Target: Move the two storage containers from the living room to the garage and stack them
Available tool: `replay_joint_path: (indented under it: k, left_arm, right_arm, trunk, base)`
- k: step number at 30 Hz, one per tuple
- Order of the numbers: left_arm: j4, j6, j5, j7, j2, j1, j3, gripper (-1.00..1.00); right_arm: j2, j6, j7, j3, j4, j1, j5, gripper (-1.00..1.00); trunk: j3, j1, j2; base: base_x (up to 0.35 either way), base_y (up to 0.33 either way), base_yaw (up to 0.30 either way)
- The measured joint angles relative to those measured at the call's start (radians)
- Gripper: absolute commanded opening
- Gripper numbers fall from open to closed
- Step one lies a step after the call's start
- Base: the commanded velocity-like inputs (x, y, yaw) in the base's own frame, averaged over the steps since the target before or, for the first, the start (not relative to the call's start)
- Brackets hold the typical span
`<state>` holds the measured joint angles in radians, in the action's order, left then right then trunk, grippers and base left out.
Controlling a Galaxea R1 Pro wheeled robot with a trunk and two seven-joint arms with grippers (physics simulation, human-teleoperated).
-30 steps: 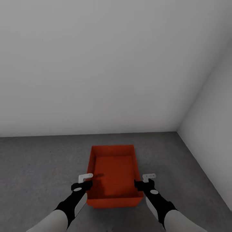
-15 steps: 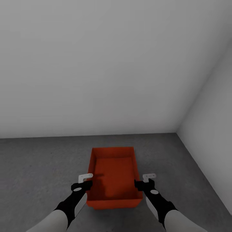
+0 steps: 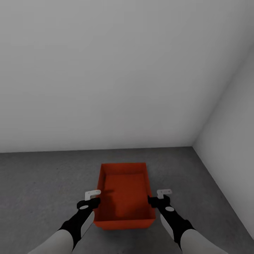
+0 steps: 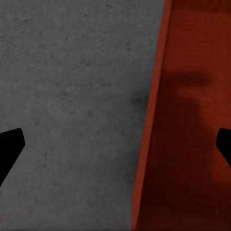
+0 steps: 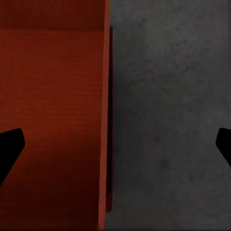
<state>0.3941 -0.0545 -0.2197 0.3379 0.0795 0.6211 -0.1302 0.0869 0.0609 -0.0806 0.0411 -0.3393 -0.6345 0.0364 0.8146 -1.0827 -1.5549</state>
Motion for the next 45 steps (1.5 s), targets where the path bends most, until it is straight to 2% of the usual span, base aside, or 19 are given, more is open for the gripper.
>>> replay_joint_path:
  k: [5, 8, 9, 11, 13, 14, 16, 18, 20, 21, 23, 25, 29, 32, 37, 45]
  left_arm:
    - [0.001, -0.006, 0.001, 0.001, -0.006, 0.000, 0.037, 1.00]
    - [0.000, -0.009, 0.002, 0.003, -0.016, 0.000, 0.062, 1.00]
    - [-0.001, -0.011, 0.002, 0.004, -0.026, 0.000, 0.068, 1.00]
    - [-0.006, -0.013, 0.000, 0.002, -0.065, 0.000, 0.074, 1.00]
    - [-0.012, -0.020, -0.004, 0.001, -0.117, 0.000, 0.078, 1.00]
    - [-0.014, -0.023, -0.006, 0.001, -0.131, 0.000, 0.080, 1.00]
    - [-0.027, -0.032, -0.018, 0.000, -0.178, 0.000, 0.092, 1.00]
    - [-0.057, -0.034, -0.037, 0.000, -0.202, 0.000, 0.099, 1.00]
    - [-0.127, -0.033, -0.063, -0.003, -0.221, 0.000, 0.105, 1.00]
    - [-0.148, -0.032, -0.069, -0.004, -0.224, 0.000, 0.106, 1.00]
    - [-0.238, -0.028, -0.086, -0.008, -0.232, -0.001, 0.108, 1.00]
    - [-0.292, -0.023, -0.095, -0.009, -0.233, -0.001, 0.107, 1.00]
    - [-0.372, -0.015, -0.103, -0.010, -0.232, -0.003, 0.106, 1.00]
    - [-0.387, -0.016, -0.103, -0.010, -0.228, -0.005, 0.106, 1.00]
    - [-0.392, -0.015, -0.101, -0.011, -0.217, -0.005, 0.106, 1.00]
    - [-0.394, -0.014, -0.103, -0.012, -0.210, -0.009, 0.106, 1.00]
  right_arm:
    - [-0.003, -0.054, -0.005, -0.009, -0.004, 0.000, -0.006, 1.00]
    - [-0.033, -0.086, -0.008, -0.016, -0.019, 0.000, -0.007, 1.00]
    - [-0.050, -0.094, -0.009, -0.019, -0.023, 0.000, -0.007, 1.00]
    - [-0.086, -0.110, -0.010, -0.024, -0.027, -0.001, -0.008, 1.00]
    - [-0.125, -0.128, -0.010, -0.029, -0.028, -0.001, -0.009, 1.00]
    - [-0.135, -0.133, -0.010, -0.032, -0.028, -0.001, -0.010, 1.00]
    - [-0.166, -0.151, -0.011, -0.056, -0.023, -0.001, -0.011, 1.00]
    - [-0.186, -0.160, -0.011, -0.083, -0.016, -0.001, -0.013, 1.00]
    - [-0.207, -0.165, -0.010, -0.114, -0.003, -0.001, -0.013, 1.00]
    - [-0.211, -0.166, -0.010, -0.120, 0.002, -0.001, -0.013, 1.00]
    - [-0.238, -0.166, -0.008, -0.131, 0.068, 0.000, -0.013, 1.00]
    - [-0.252, -0.163, -0.005, -0.133, 0.132, 0.000, -0.013, 1.00]
    - [-0.265, -0.153, 0.001, -0.134, 0.280, 0.000, -0.013, 1.00]
    - [-0.266, -0.154, 0.003, -0.132, 0.341, -0.003, -0.011, 1.00]
    - [-0.261, -0.149, 0.004, -0.129, 0.365, -0.002, -0.003, 1.00]
    - [-0.247, -0.116, 0.005, -0.126, 0.370, 0.093, 0.003, 1.00]
  trunk:
    - [-0.016, 0.019, 0.035]
    - [-0.025, 0.031, 0.056]
    - [-0.028, 0.035, 0.063]
    - [-0.034, 0.042, 0.077]
    - [-0.041, 0.050, 0.091]
    - [-0.044, 0.054, 0.098]
    - [-0.050, 0.061, 0.112]
    - [-0.056, 0.069, 0.126]
    - [-0.063, 0.077, 0.140]
    - [-0.066, 0.081, 0.147]
    - [-0.072, 0.088, 0.161]
    - [-0.078, 0.096, 0.175]
    - [-0.091, 0.111, 0.203]
    - [-0.100, 0.123, 0.224]
    - [-0.116, 0.142, 0.259]
    - [-0.141, 0.173, 0.315]
  base:
    - [0.000, 0.000, 0.000]
    - [0.000, 0.000, 0.000]
    - [0.000, 0.000, 0.000]
    - [0.000, 0.000, 0.000]
    - [0.000, 0.000, 0.000]
    - [0.000, 0.000, 0.000]
    - [0.000, 0.000, 0.000]
    - [0.000, 0.000, 0.000]
    - [0.000, 0.000, 0.000]
    - [0.000, 0.000, 0.000]
    - [0.000, 0.000, 0.000]
    - [0.000, 0.000, 0.000]
    - [0.000, 0.000, 0.000]
    - [0.000, 0.000, 0.000]
    - [0.000, 0.000, 0.000]
    - [0.000, 0.000, 0.000]
